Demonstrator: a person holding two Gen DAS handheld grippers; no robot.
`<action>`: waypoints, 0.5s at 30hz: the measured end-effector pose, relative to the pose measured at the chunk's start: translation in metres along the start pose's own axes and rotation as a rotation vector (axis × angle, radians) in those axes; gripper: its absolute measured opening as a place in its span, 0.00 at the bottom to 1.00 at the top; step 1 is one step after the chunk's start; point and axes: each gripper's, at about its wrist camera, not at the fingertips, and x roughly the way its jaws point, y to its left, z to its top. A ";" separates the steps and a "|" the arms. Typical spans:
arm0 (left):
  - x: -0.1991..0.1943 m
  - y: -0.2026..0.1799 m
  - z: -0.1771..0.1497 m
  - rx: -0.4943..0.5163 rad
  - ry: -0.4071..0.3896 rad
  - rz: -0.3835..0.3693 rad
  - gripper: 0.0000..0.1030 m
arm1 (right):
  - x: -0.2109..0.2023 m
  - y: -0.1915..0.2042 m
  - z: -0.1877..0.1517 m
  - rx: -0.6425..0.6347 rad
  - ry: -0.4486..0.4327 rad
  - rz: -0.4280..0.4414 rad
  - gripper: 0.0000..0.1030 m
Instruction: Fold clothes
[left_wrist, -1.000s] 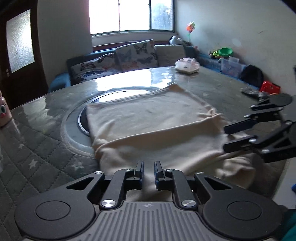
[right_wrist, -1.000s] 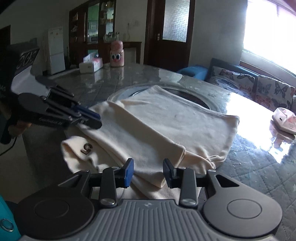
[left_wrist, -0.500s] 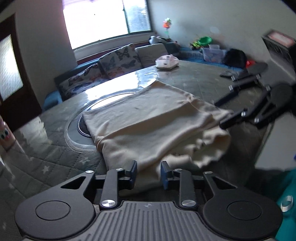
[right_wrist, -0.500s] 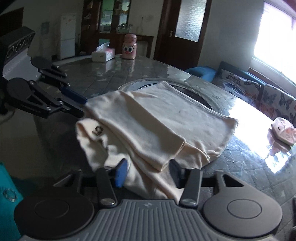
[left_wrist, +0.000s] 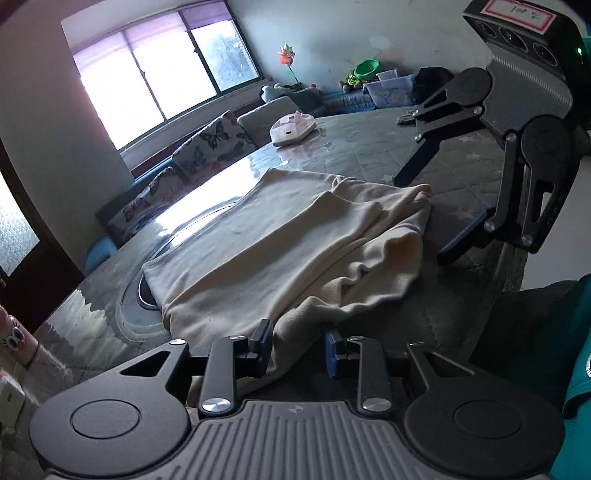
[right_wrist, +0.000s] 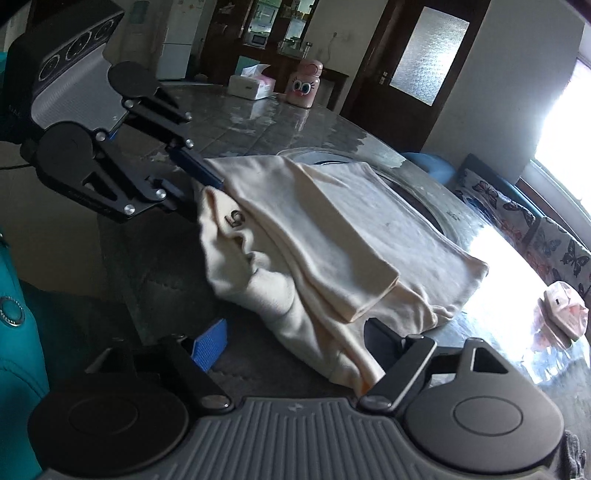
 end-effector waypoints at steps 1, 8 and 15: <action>0.000 0.001 0.001 -0.003 -0.004 0.001 0.22 | 0.000 -0.001 0.000 0.004 -0.003 0.003 0.80; 0.001 0.021 0.016 -0.107 -0.053 0.000 0.09 | 0.003 -0.004 0.000 0.006 -0.027 -0.004 0.74; 0.014 0.044 0.033 -0.184 -0.066 -0.045 0.09 | 0.017 -0.009 0.008 0.021 -0.056 0.002 0.55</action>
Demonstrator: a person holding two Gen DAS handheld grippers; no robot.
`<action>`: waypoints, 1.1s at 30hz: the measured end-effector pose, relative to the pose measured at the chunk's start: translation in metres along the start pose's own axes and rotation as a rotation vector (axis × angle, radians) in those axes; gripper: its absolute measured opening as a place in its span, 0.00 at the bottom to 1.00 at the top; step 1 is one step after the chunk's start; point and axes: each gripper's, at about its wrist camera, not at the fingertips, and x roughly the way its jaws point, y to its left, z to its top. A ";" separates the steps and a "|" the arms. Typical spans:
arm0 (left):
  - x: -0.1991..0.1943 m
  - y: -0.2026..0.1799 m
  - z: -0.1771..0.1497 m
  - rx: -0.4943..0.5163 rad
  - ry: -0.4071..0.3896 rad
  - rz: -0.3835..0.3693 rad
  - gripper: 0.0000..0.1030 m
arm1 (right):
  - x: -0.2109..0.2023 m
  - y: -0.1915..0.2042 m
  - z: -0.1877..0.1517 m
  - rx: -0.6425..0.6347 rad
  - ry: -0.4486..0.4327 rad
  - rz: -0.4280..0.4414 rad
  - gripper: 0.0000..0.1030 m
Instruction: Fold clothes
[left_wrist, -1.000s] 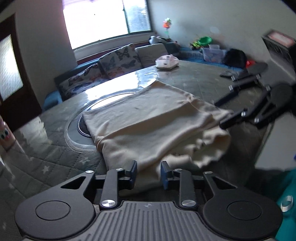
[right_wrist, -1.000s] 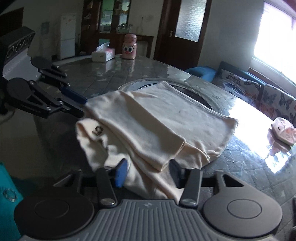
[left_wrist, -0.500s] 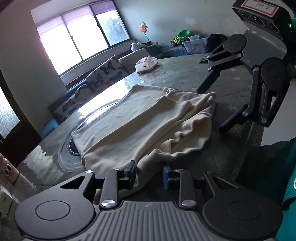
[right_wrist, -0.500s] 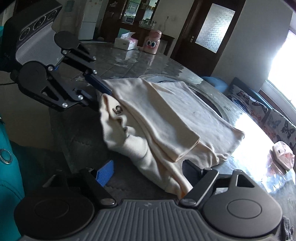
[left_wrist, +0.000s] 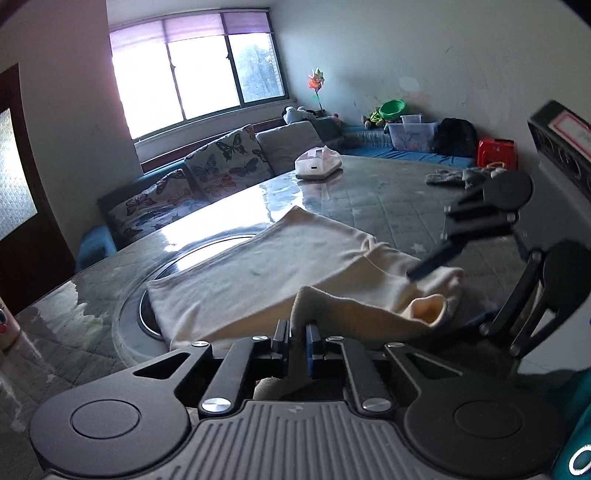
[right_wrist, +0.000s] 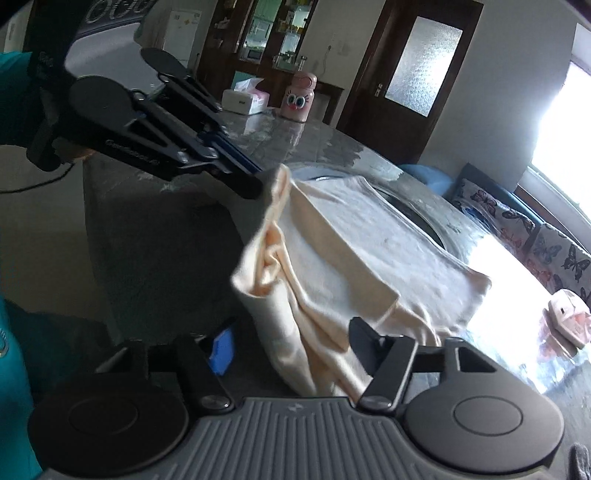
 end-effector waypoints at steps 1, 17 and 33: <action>0.002 0.002 0.001 -0.005 0.003 -0.003 0.09 | 0.003 -0.003 0.002 0.020 0.001 0.006 0.49; -0.008 -0.016 -0.036 0.150 0.051 0.109 0.36 | 0.015 -0.059 0.023 0.289 0.022 0.110 0.15; -0.020 -0.009 -0.035 0.187 0.048 0.083 0.08 | -0.008 -0.049 0.021 0.300 -0.081 0.084 0.09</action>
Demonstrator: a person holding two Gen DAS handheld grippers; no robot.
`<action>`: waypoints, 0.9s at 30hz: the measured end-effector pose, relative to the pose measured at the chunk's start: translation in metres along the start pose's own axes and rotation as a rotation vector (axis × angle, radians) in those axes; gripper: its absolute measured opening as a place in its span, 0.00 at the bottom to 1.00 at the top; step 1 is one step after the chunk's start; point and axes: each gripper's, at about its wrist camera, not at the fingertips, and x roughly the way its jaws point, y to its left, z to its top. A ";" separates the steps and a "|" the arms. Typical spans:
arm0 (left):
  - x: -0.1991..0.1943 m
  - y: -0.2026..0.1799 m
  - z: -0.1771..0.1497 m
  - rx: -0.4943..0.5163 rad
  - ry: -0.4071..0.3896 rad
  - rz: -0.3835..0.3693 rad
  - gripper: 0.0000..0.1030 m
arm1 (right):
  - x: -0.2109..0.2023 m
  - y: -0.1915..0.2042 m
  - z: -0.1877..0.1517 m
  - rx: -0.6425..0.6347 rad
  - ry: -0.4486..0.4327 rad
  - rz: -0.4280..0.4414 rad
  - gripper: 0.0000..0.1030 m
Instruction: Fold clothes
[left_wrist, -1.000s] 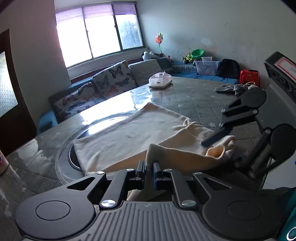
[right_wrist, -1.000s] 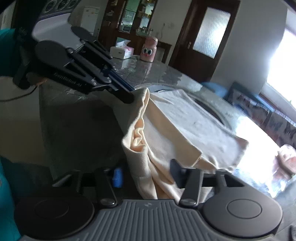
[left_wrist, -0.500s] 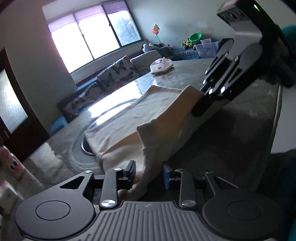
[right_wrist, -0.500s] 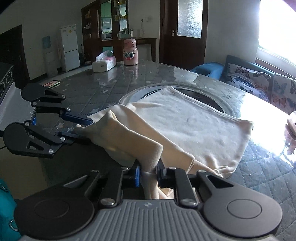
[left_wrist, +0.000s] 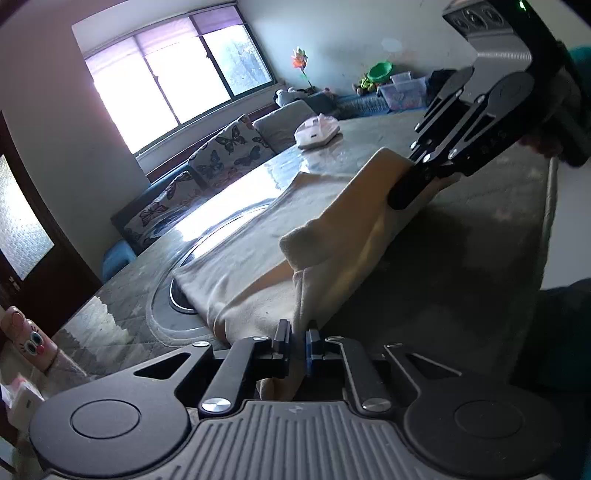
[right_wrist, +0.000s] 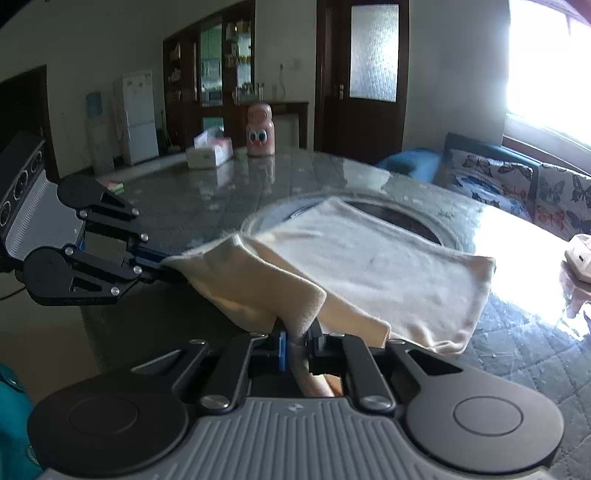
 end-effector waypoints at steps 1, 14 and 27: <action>-0.004 0.000 0.001 -0.003 -0.003 -0.007 0.08 | -0.005 0.001 0.000 -0.001 -0.006 0.006 0.09; -0.100 -0.022 0.010 -0.069 -0.040 -0.141 0.07 | -0.102 0.044 0.000 -0.054 0.056 0.147 0.09; -0.013 0.040 0.049 -0.111 -0.058 -0.072 0.07 | -0.041 -0.023 0.065 -0.036 0.056 0.053 0.09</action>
